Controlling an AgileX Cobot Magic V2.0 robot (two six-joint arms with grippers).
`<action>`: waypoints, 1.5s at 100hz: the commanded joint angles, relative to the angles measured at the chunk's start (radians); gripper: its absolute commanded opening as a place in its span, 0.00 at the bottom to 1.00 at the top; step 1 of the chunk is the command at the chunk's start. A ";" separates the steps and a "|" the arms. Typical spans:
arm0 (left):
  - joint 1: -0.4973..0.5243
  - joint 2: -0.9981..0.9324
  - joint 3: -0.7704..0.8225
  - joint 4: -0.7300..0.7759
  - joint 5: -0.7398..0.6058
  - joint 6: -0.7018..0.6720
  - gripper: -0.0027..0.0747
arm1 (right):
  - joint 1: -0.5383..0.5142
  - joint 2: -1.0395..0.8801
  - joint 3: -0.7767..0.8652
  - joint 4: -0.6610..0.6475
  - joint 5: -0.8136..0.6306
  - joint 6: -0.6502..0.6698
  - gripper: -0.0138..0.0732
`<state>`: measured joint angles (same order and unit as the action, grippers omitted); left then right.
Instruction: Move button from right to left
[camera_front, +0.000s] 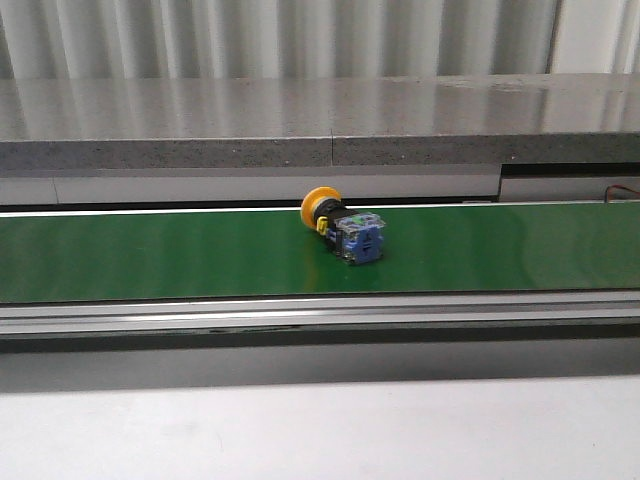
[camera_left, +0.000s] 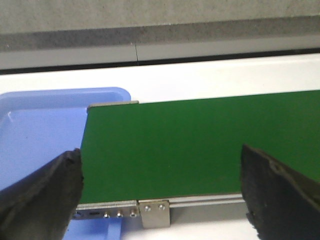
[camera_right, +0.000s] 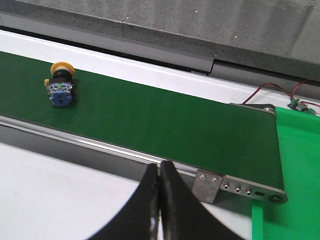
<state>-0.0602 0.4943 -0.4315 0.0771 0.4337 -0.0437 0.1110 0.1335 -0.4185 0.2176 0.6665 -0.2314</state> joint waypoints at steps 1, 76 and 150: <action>0.000 0.012 -0.036 -0.003 -0.113 -0.003 0.83 | 0.002 0.010 -0.024 -0.002 -0.080 -0.009 0.08; -0.093 0.528 -0.446 -0.364 0.207 -0.003 0.83 | 0.002 0.010 -0.024 -0.002 -0.080 -0.009 0.08; -0.455 1.083 -0.797 -0.356 0.289 -0.345 0.83 | 0.002 0.010 -0.024 -0.002 -0.080 -0.009 0.08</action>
<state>-0.5036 1.5591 -1.1427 -0.2630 0.7300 -0.3544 0.1110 0.1335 -0.4185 0.2176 0.6665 -0.2321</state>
